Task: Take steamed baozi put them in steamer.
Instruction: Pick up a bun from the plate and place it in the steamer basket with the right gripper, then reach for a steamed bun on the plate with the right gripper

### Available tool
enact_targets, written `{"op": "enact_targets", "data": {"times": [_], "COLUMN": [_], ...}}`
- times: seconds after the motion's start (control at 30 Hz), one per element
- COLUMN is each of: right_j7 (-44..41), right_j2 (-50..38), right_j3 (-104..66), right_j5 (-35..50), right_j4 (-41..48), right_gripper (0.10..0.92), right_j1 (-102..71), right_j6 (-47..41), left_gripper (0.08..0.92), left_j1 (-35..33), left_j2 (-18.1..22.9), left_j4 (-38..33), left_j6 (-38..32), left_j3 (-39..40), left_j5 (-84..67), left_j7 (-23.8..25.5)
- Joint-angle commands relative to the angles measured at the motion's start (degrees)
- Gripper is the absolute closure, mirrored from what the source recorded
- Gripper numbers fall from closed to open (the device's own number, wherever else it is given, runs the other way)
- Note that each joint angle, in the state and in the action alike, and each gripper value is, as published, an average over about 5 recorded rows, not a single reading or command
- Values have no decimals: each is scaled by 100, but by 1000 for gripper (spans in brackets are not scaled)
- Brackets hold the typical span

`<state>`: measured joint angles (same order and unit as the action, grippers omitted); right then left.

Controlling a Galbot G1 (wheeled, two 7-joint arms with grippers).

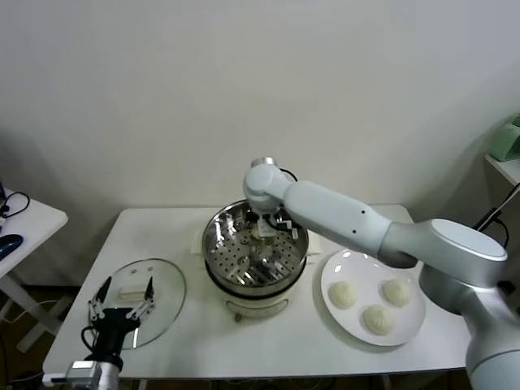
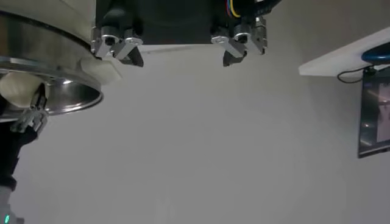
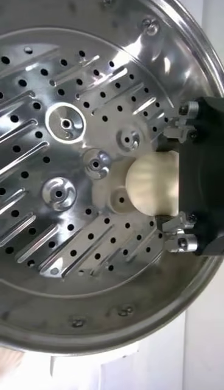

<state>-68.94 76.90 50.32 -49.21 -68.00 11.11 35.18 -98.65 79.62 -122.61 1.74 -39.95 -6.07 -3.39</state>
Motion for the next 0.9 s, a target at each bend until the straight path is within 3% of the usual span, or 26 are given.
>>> {"op": "enact_targets", "data": {"times": [0.03,0.23,0.53,0.7,0.9], "right_j7": [34,77,-291,-682,-726], "right_j2": [37,44,-492,-1317,-2235], "right_j3": [-21,-105,-14,376,1901], "right_j5": [-86,-79,986,3007,6589], "right_j4": [89,132,-519,-926,-627], "right_gripper": [313,211,203,203,203], "right_j1": [-67,-16,740,1782,3213], "right_j6": [39,158,195,-580,-2986], "left_gripper": [177,177,177,177,177], "left_j1": [0,6,39,59,158], "left_j2": [9,34,3,-38,-97], "left_j4": [11,-16,10,3,-2], "left_j6": [6,25,52,75,63], "left_j3": [6,8,1,13,64], "left_j5": [-1,9,32,32,33], "left_j7": [7,11,-18,-33,-103]}}
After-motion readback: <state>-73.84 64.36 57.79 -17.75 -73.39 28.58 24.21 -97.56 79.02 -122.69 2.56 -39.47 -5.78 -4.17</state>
